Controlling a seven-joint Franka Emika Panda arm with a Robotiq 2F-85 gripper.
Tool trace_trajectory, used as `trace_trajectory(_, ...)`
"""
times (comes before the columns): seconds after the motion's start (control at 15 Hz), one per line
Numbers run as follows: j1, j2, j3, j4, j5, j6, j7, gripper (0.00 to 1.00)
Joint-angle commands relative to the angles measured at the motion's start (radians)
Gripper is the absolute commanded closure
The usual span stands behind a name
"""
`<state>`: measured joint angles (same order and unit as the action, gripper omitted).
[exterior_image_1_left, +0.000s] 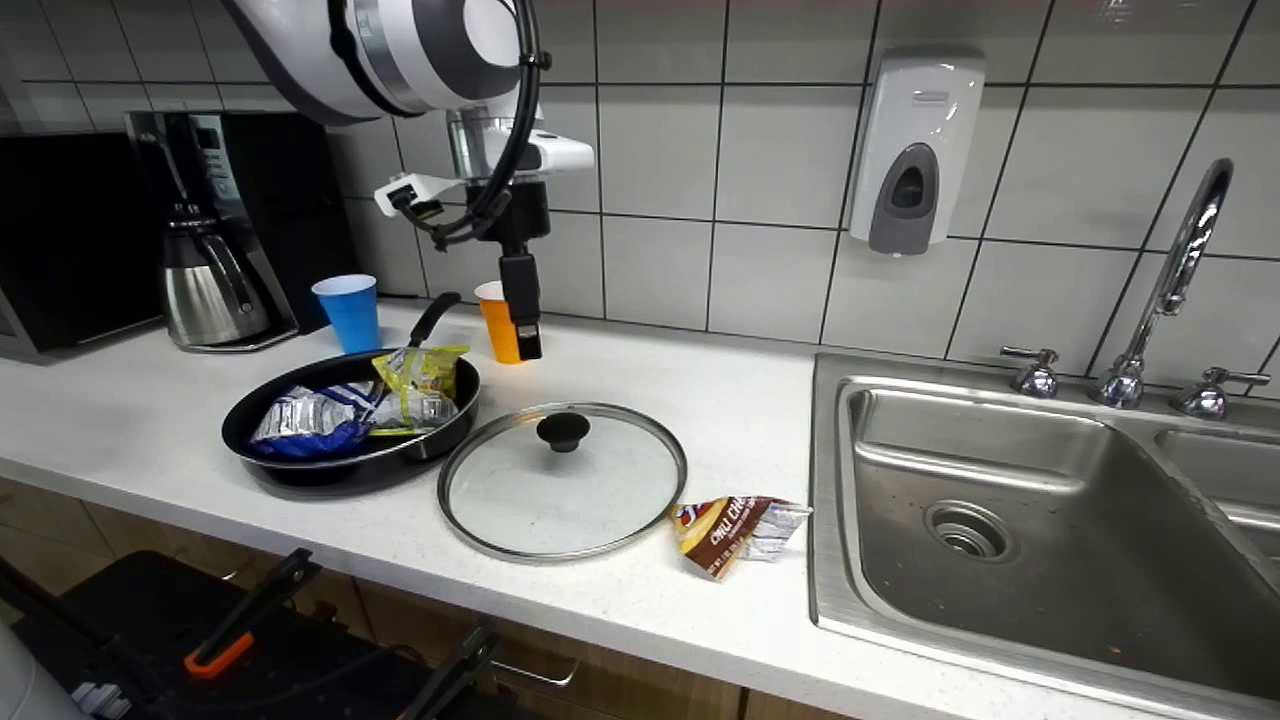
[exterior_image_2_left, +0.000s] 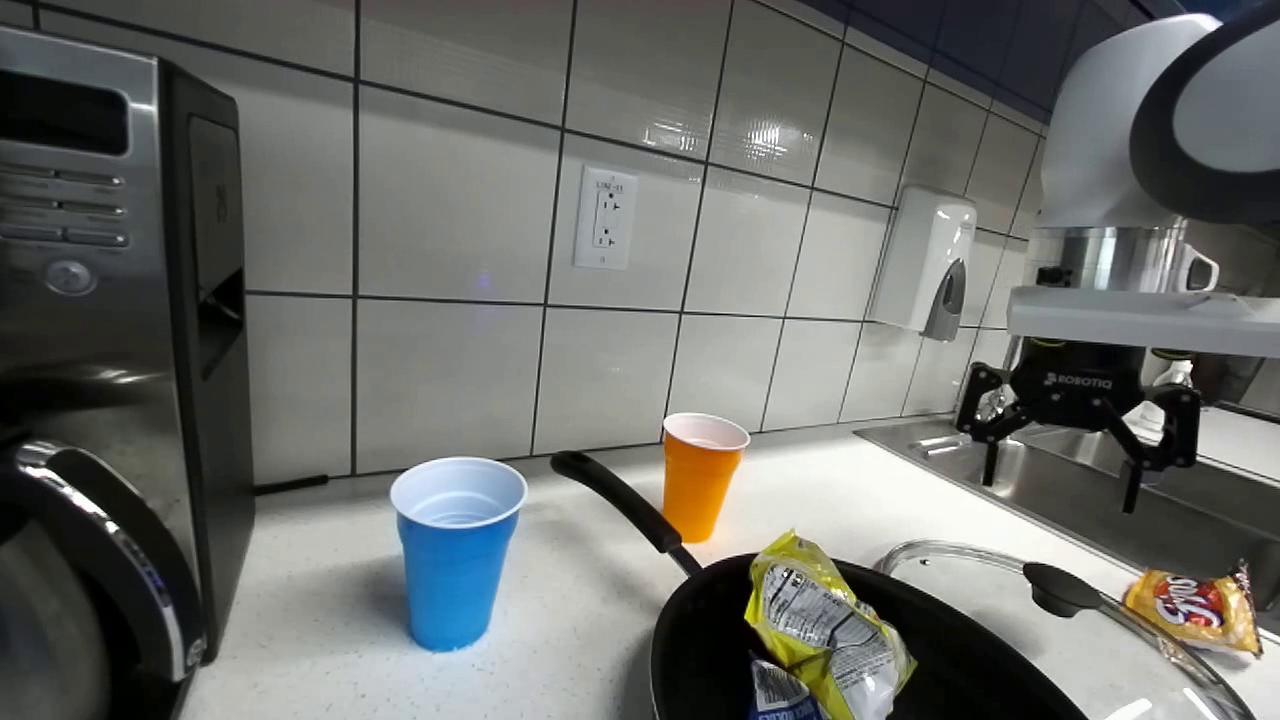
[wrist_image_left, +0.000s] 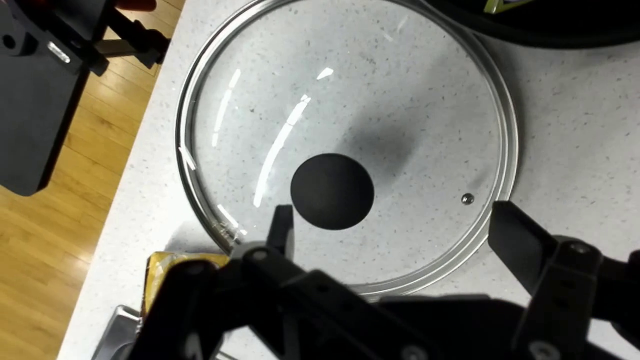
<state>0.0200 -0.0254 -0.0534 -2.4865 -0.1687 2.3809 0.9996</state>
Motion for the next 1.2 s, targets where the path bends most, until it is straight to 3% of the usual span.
trace_trajectory(0.0,-0.060,-0.077,-0.020,-0.056,-0.005,0.018,0.014,0.00)
trace_trajectory(0.53,-0.204,-0.128,-0.107,-0.121,-0.013,0.075,0.011,0.00)
trace_trajectory(1.13,-0.332,-0.092,-0.201,-0.149,0.001,0.252,-0.051,0.00)
